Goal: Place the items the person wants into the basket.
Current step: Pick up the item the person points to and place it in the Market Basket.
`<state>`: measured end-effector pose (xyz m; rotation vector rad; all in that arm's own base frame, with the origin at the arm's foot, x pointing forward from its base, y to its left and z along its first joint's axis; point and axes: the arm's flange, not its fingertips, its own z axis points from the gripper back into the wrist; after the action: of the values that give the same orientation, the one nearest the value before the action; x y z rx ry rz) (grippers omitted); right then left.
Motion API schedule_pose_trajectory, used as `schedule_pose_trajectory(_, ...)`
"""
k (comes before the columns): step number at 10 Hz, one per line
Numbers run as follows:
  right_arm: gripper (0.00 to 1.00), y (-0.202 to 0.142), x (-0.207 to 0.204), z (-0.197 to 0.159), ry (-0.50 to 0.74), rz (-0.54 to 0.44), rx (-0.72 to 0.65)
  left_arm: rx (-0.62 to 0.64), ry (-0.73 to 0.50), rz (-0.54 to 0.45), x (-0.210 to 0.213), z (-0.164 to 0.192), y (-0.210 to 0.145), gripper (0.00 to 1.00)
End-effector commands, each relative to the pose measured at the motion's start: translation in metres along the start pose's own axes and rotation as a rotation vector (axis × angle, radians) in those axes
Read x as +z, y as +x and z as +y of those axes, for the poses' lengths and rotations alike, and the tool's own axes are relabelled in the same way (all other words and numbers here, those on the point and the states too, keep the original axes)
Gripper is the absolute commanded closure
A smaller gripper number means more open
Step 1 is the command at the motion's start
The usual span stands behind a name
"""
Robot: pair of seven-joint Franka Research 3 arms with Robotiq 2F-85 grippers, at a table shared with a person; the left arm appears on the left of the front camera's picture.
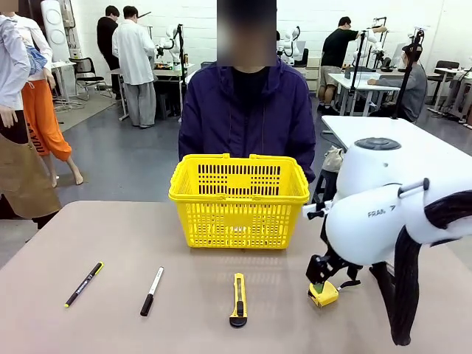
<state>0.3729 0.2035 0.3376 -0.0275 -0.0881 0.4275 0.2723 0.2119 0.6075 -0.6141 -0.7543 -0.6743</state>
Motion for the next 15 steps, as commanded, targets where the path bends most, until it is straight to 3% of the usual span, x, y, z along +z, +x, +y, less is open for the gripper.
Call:
schedule_pose_trajectory(1,0.00,0.015,-0.011,0.015,-0.029,-0.012,0.041,-0.018,-0.011,-0.018,0.002,0.000,0.000,0.00)
schedule_pose_trajectory(15,0.00,0.035,-0.048,0.003,-0.010,0.006,0.130,-0.018,-0.011,-0.018,0.002,0.000,0.000,0.00)
